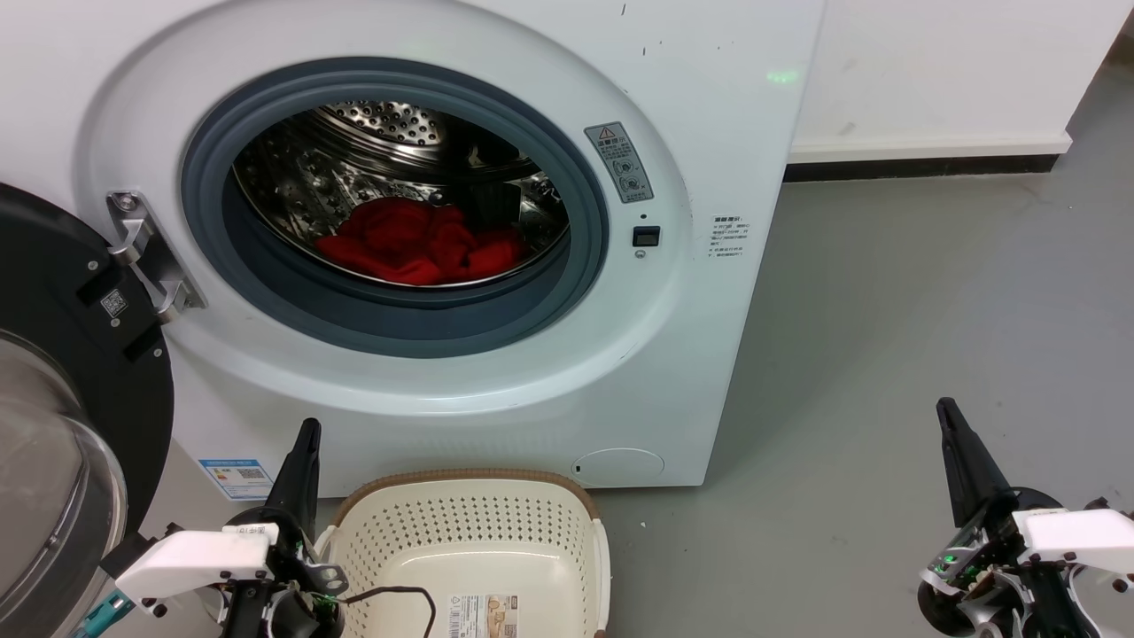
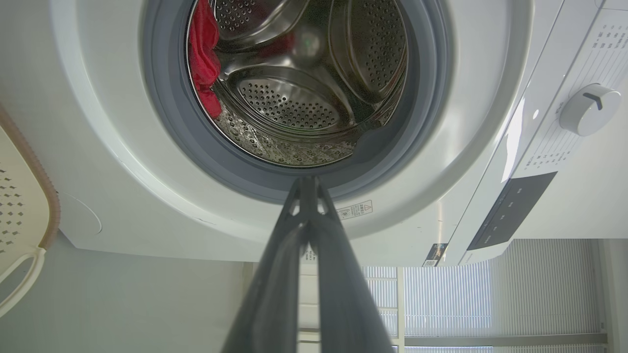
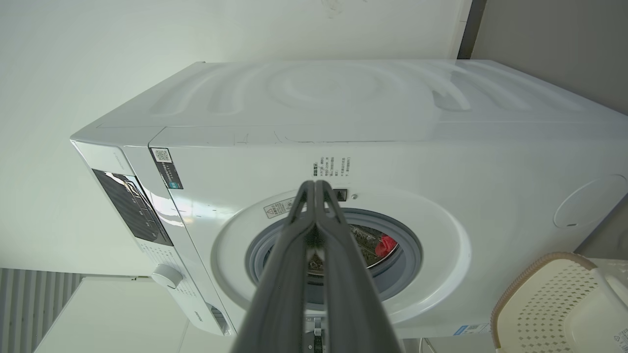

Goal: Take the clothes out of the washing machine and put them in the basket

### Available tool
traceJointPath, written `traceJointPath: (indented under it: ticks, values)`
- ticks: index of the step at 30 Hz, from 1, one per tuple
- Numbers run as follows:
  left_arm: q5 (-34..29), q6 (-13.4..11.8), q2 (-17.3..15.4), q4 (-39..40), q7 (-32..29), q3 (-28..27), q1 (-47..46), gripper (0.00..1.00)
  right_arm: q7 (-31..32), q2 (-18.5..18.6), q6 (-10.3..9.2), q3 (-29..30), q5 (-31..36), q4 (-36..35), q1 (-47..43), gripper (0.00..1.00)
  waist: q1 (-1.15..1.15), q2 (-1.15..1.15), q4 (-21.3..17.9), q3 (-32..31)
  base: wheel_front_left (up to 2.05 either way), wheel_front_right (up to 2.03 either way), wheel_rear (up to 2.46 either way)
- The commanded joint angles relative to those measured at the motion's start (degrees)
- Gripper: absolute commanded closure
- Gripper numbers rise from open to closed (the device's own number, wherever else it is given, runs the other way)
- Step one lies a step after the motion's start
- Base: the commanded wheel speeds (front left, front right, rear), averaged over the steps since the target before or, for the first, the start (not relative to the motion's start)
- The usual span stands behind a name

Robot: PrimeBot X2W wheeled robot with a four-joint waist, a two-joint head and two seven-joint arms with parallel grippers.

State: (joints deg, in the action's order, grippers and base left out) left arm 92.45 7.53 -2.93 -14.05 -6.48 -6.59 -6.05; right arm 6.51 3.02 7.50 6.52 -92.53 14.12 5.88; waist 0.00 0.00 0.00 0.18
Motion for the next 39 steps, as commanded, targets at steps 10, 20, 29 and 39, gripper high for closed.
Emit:
traceJointPath:
  ticks: [10,20,29,39]
  values:
    - [-0.08,0.15,0.10,-0.01,-0.15,-0.08,-0.33,1.00,-0.06,-0.23,-0.02,-0.05,0.25,0.06,0.83,1.00,0.00,0.00,0.00,0.00,0.00,0.00,0.00]
    - [-0.08,0.15,0.10,-0.01,-0.14,-0.08,-0.33,1.00,-0.07,-0.23,-0.02,-0.05,0.26,0.06,0.83,1.00,0.00,0.00,0.00,0.00,0.00,0.00,0.00]
    - [-0.30,-0.03,0.07,-1.10,0.81,1.13,0.56,0.00,-0.77,-0.02,0.00,-0.68,0.50,0.68,-0.82,0.00,0.00,0.00,0.00,0.01,0.00,0.00,0.00]
    - [-2.37,-0.03,0.06,-0.12,3.70,3.87,-0.16,0.00,-3.63,-0.03,0.00,-2.28,3.53,-1.00,-1.63,0.00,0.00,0.00,0.07,0.05,0.00,0.00,0.00]
